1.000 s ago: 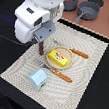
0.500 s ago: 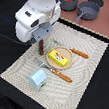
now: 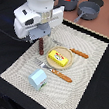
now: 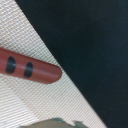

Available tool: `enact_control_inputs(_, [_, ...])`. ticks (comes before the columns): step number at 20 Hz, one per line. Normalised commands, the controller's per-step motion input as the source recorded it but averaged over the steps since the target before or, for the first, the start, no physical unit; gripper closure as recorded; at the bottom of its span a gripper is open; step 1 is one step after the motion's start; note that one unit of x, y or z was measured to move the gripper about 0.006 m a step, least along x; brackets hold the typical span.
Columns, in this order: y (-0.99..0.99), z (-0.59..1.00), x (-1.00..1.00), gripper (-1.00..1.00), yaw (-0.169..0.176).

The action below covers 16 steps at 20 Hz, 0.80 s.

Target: Interact with the objects in diverse but meaningful ways.

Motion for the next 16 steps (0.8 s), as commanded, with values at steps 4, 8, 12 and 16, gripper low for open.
enact_control_inputs(4, [-0.06,-0.12,0.0,-1.0,-0.116])
enact_control_inputs(8, [0.0,-0.28,-0.04,-1.0,-0.085])
enact_control_inputs(12, [0.0,-0.36,-0.06,-1.0,-0.069])
enact_control_inputs(16, [0.0,-0.43,-0.11,-1.0,-0.047])
